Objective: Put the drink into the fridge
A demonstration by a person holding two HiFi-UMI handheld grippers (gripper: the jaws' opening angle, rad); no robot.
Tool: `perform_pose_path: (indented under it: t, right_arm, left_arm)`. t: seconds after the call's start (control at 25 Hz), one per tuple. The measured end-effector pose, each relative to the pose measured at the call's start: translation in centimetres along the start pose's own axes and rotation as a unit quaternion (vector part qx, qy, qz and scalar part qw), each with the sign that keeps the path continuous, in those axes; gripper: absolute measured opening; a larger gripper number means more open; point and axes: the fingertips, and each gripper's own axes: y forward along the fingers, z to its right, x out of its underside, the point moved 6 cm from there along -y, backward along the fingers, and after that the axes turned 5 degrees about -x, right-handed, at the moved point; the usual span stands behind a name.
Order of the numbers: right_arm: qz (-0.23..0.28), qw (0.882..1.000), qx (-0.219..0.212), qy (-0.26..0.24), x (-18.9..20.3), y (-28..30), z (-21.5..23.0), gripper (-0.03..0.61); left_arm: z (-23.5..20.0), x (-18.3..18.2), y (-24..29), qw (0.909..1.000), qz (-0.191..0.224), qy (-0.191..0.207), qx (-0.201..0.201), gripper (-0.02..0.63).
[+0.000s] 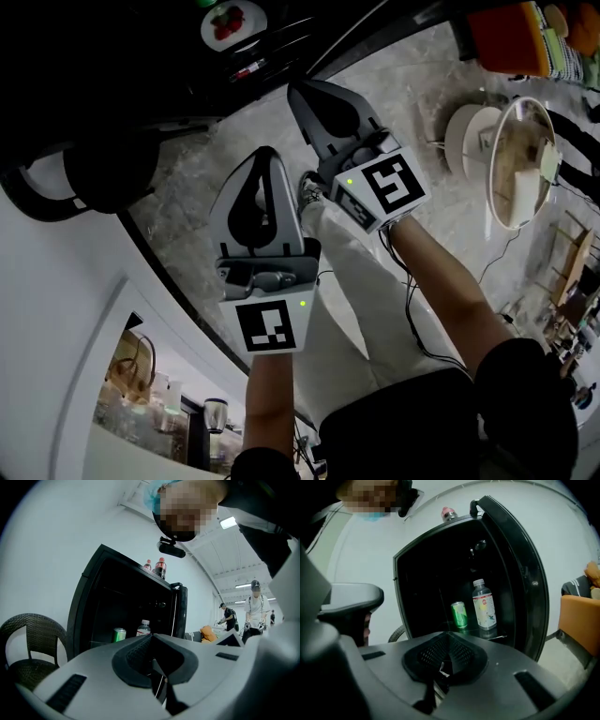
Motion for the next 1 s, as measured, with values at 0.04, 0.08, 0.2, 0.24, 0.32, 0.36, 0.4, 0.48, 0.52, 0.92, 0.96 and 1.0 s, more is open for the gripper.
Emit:
perform_pose_path:
  t: [0.04,0.08,0.2,0.24,0.32,0.36,0.4,0.48,0.52,0.92,0.96,1.0]
  right_arm:
    - [-0.005,1.0,0.003,0.001,0.2,-0.6,0.0,0.012]
    - [-0.01,1.0,0.006,0.002,0.4,-1.2,-0.1,0.012]
    - [-0.019,1.0,-0.001,0.004,0.4,-3.3,-0.5,0.012]
    - [-0.024,1.0,-0.006,0.0,0.3,-4.0,-0.7,0.013]
    - [-0.035,0.999,-0.009,-0.01,0.1,-5.3,-0.8,0.014]
    - [-0.038,0.999,-0.01,-0.013,0.0,-5.8,-0.7,0.014]
    - [-0.041,0.999,-0.012,-0.016,-0.2,-6.3,-0.6,0.012]
    - [-0.044,0.999,-0.019,-0.019,-0.7,-7.1,-0.8,0.012]
    - [-0.043,0.999,-0.025,-0.02,-1.2,-7.4,-1.1,0.012]
    - [-0.006,0.997,-0.073,-0.034,-8.0,-9.6,-7.0,0.012]
    - [-0.002,0.996,-0.078,-0.049,-9.1,-10.0,-7.5,0.012]
    - [0.001,0.995,-0.082,-0.062,-10.1,-10.6,-8.1,0.013]
  left_arm:
    - [-0.1,0.2,-0.1,1.0,-0.003,0.001,-0.002,0.009]
    - [-0.2,0.3,-0.2,1.0,-0.005,0.003,-0.005,0.009]
    - [-0.1,0.4,-0.7,0.9998,-0.011,0.007,-0.013,0.009]
    - [0.0,0.3,-0.8,0.9998,-0.013,0.009,-0.014,0.009]
    - [0.1,-0.1,-1.0,0.9997,-0.015,0.014,-0.014,0.009]
    - [0.2,-0.4,-1.1,0.9996,-0.015,0.017,-0.014,0.009]
    - [0.2,-0.8,-1.2,0.9996,-0.015,0.02,-0.015,0.009]
    - [0.3,-1.7,-1.5,0.9994,-0.016,0.022,-0.02,0.009]
    - [0.4,-2.3,-1.7,0.9994,-0.016,0.021,-0.023,0.009]
    - [4.0,-9.8,-4.1,0.9995,-0.012,0.016,-0.023,0.009]
    - [4.5,-10.5,-4.5,0.9994,-0.014,0.022,-0.021,0.009]
    - [5.0,-11.2,-4.9,0.9993,-0.017,0.025,-0.02,0.009]
